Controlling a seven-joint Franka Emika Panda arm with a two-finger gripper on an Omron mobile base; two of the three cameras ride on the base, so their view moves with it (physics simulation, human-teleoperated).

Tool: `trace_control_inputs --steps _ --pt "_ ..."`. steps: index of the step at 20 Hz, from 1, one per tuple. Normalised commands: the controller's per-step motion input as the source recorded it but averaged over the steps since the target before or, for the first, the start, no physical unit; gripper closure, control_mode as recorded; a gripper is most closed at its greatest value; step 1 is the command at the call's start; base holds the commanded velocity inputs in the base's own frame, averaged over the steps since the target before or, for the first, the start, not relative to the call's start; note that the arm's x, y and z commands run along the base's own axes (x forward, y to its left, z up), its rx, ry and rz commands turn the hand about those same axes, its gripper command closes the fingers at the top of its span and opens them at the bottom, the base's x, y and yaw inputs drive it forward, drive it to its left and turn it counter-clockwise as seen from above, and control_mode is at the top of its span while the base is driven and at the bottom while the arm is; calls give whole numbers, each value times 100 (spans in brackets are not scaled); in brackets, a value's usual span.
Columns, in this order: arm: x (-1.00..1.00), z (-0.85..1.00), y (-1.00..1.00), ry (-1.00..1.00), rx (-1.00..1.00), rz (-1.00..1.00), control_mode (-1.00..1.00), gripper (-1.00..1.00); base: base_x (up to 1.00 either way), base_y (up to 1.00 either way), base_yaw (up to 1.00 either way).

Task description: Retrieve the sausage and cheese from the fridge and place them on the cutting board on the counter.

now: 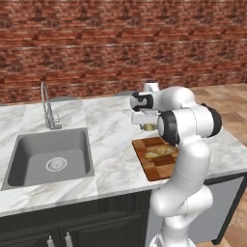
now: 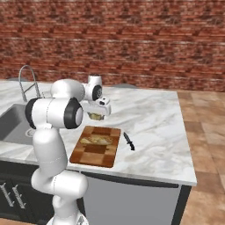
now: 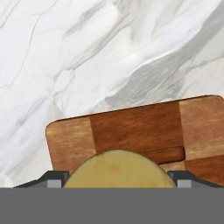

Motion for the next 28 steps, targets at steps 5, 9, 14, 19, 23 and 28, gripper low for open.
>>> trace_control_inputs --steps 5,9,14,19,23,28 --pt "-44 -6 0 -1 0 0 -100 100 0 0 0" --pt "-34 -12 0 -2 0 0 -100 100 0 0 0" --pt "11 -9 2 -5 0 0 -100 100 0 0 0" --pt "24 -1 3 -3 0 0 -100 100 0 0 0" --pt "2 -12 4 0 0 0 -100 100 0 0 0" --pt "0 -20 5 0 0 0 -100 100 0 0 0"
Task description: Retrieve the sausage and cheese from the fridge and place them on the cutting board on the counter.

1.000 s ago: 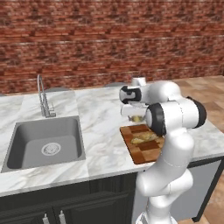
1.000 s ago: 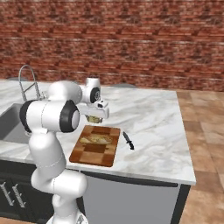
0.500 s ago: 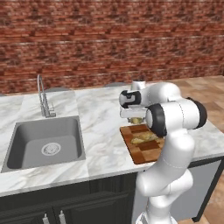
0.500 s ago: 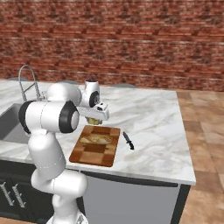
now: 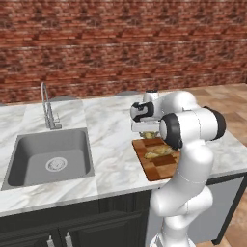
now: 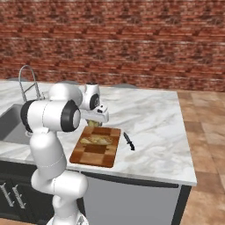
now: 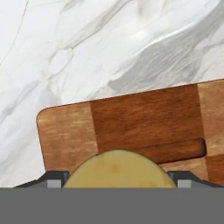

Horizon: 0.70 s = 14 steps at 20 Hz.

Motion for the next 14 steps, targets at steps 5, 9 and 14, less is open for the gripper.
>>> trace_control_inputs --steps 5,9,14 --pt "10 -17 1 0 0 0 -100 100 0 0 0" --pt "0 -24 0 0 0 0 -100 100 0 0 0" --pt "3 -28 0 0 0 0 -100 100 0 0 0"
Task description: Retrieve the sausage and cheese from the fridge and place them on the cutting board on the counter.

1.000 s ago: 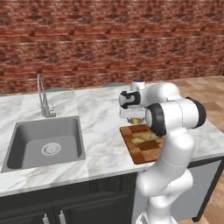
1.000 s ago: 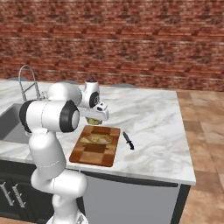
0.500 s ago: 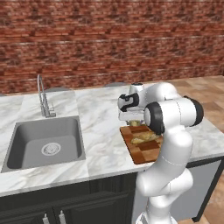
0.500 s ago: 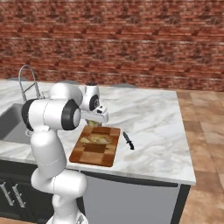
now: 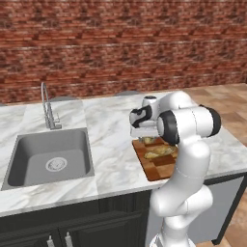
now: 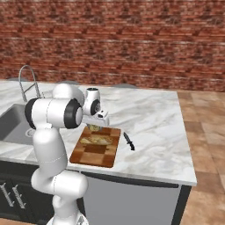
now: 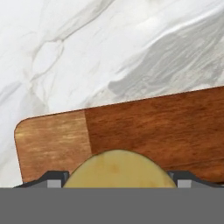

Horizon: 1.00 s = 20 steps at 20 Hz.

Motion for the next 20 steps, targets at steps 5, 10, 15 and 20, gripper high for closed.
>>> trace_control_inputs --steps 5,10,15,20 --pt "0 -26 0 0 0 0 -100 100 0 0 0" --pt "0 -14 0 -2 0 0 -100 100 0 0 0" --pt "-1 -5 0 -2 0 0 -100 100 0 0 0" --pt "-26 -13 0 -3 0 0 -100 100 0 0 0"
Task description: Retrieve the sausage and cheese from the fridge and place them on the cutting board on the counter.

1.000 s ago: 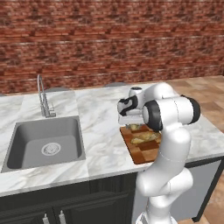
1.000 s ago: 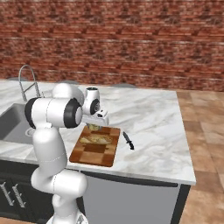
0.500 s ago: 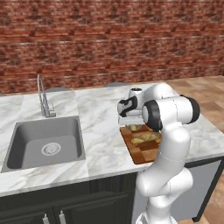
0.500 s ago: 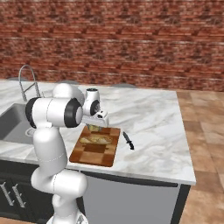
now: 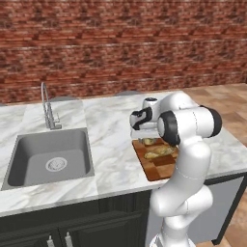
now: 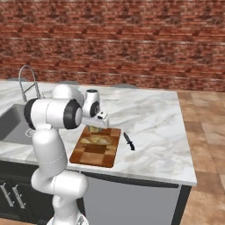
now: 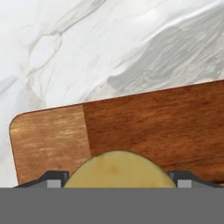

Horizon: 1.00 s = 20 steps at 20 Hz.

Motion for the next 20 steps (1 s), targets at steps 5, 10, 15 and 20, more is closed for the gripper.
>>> trace_control_inputs --steps 5,10,15,20 --pt "-16 -7 0 -4 0 0 -100 100 0 0 0" --pt "2 0 0 -3 0 0 -100 100 0 0 0" --pt "4 0 0 -1 0 0 -100 100 0 0 0" --pt "0 -1 0 -2 0 0 -100 100 0 0 0"
